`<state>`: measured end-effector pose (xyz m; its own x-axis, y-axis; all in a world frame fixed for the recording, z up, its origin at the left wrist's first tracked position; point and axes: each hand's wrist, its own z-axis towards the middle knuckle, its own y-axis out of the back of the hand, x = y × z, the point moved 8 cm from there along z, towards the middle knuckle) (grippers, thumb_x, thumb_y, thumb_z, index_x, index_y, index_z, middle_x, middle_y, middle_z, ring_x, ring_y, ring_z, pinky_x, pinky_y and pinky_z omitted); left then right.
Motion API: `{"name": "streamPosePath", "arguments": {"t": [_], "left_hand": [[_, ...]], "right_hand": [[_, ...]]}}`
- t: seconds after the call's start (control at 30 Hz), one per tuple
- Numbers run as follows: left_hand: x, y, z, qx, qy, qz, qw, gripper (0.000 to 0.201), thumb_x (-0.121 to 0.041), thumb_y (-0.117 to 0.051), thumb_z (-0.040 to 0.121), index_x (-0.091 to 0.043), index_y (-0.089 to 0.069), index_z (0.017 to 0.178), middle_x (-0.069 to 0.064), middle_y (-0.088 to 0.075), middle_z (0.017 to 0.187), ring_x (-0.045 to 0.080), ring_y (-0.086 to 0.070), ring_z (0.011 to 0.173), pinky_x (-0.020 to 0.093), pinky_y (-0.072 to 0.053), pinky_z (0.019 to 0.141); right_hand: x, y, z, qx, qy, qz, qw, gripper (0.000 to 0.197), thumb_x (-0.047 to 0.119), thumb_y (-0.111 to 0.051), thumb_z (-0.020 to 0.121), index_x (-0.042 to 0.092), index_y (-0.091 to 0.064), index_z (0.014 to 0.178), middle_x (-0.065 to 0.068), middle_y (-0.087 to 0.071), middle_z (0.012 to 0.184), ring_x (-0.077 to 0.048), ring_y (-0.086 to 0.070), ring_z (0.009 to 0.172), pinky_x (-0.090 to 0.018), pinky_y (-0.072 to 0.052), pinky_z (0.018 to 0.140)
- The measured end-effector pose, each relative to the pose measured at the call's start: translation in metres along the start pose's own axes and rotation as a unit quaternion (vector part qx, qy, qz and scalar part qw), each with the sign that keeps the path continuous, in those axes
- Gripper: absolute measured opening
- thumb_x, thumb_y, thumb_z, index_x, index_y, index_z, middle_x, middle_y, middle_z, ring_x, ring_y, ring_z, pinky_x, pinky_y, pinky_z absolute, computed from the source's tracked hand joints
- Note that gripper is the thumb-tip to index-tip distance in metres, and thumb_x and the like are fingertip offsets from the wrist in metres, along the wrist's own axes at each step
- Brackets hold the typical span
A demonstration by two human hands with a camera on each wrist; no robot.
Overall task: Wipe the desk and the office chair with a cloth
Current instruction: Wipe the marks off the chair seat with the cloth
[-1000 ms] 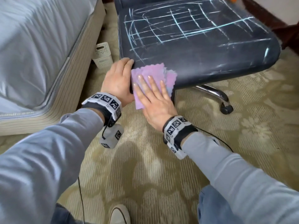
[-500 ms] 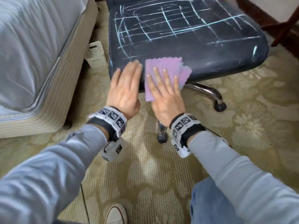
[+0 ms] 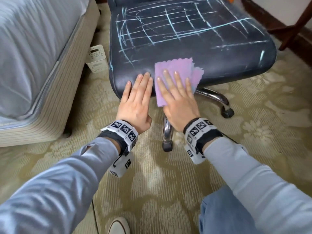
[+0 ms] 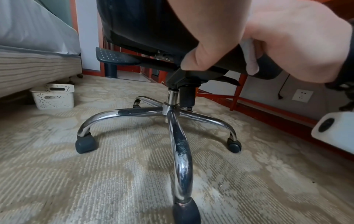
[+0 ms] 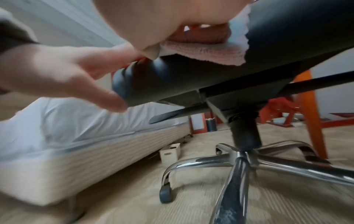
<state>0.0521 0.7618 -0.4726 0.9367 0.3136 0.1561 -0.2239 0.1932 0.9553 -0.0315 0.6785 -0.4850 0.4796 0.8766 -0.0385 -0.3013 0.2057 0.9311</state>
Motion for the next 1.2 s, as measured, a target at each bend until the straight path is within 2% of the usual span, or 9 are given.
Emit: {"name": "streamPosePath", "arguments": {"t": [0.2,0.4,0.53,0.63,0.7,0.83,0.97,1.13,1.2], "left_hand": [[-0.003,-0.004,0.0,0.018,-0.009,0.038,0.999,0.116,-0.024,-0.066,0.069,-0.004,0.004,0.159,0.012,0.009,0.168,0.033,0.009,0.155,0.052,0.0,0.125],[-0.007,-0.011,0.004,0.028,0.001,0.08,0.996,0.122,-0.031,-0.068,0.069,-0.008,0.01,0.159,0.01,0.012,0.168,0.035,0.01,0.154,0.054,-0.001,0.124],[0.0,-0.009,-0.001,0.048,-0.012,0.092,0.995,0.121,-0.027,-0.068,0.071,-0.008,0.014,0.158,0.009,0.021,0.166,0.032,0.015,0.154,0.051,0.004,0.125],[-0.02,-0.021,-0.019,0.114,-0.066,0.081,0.988,0.12,-0.025,-0.067,0.077,-0.006,0.023,0.155,0.012,0.036,0.16,0.031,0.028,0.15,0.05,0.014,0.122],[-0.035,-0.023,-0.027,0.121,-0.095,0.07,0.986,0.121,-0.022,-0.067,0.076,-0.006,0.023,0.155,0.012,0.037,0.16,0.027,0.027,0.15,0.052,0.017,0.12],[-0.048,-0.001,0.005,0.046,-0.039,0.025,0.998,0.11,-0.023,-0.061,0.075,-0.003,0.007,0.159,0.015,0.019,0.166,0.027,0.015,0.154,0.056,0.005,0.123],[-0.038,-0.001,0.024,0.046,-0.02,0.074,0.996,0.105,-0.028,-0.055,0.08,0.0,0.012,0.157,0.017,0.018,0.165,0.03,0.012,0.154,0.052,-0.001,0.124],[-0.013,-0.01,0.013,0.061,-0.046,0.134,0.988,0.115,-0.027,-0.066,0.079,-0.001,0.015,0.156,0.015,0.021,0.165,0.029,0.013,0.154,0.049,-0.002,0.125],[-0.014,-0.013,0.014,0.071,-0.026,0.145,0.986,0.113,-0.03,-0.062,0.081,0.001,0.019,0.155,0.019,0.024,0.163,0.032,0.016,0.153,0.052,-0.002,0.124]], "right_hand": [[-0.065,0.019,0.0,-0.033,-0.17,0.092,0.981,0.076,0.02,-0.034,0.089,0.02,-0.004,0.159,-0.003,0.003,0.167,-0.031,0.006,0.152,-0.056,0.001,0.121],[-0.011,0.014,0.009,0.019,0.015,-0.006,1.0,0.078,0.03,-0.026,0.085,0.022,-0.003,0.159,-0.002,0.004,0.166,-0.028,0.006,0.152,-0.054,-0.002,0.122],[-0.072,0.022,0.003,-0.005,-0.079,0.032,0.996,0.078,0.026,-0.038,0.088,0.026,-0.005,0.159,0.0,0.001,0.167,-0.027,0.002,0.153,-0.053,-0.002,0.122],[-0.096,0.028,0.001,-0.013,-0.13,0.062,0.989,0.076,0.027,-0.03,0.086,0.022,-0.01,0.159,-0.003,-0.004,0.167,-0.029,0.001,0.152,-0.053,0.0,0.122],[-0.09,0.028,0.005,-0.014,-0.138,0.058,0.989,0.078,0.03,-0.024,0.083,0.019,-0.011,0.159,-0.004,-0.004,0.166,-0.031,0.002,0.152,-0.054,0.002,0.121],[-0.07,0.023,0.006,-0.002,-0.111,0.065,0.992,0.077,0.031,-0.025,0.084,0.019,-0.011,0.159,-0.004,-0.004,0.166,-0.032,0.002,0.152,-0.057,0.001,0.121],[-0.06,0.024,0.003,0.005,-0.057,0.046,0.997,0.075,0.03,-0.026,0.086,0.023,-0.012,0.159,-0.001,-0.004,0.167,-0.028,0.0,0.153,-0.054,-0.001,0.122],[-0.141,0.027,-0.021,-0.026,-0.254,0.047,0.966,0.079,0.025,-0.034,0.085,0.023,-0.005,0.159,-0.004,-0.001,0.166,-0.032,-0.002,0.152,-0.06,-0.006,0.12],[-0.139,0.026,-0.022,-0.024,-0.292,0.048,0.955,0.08,0.025,-0.037,0.085,0.019,-0.007,0.159,-0.01,-0.004,0.166,-0.036,-0.005,0.151,-0.06,-0.008,0.119]]}}
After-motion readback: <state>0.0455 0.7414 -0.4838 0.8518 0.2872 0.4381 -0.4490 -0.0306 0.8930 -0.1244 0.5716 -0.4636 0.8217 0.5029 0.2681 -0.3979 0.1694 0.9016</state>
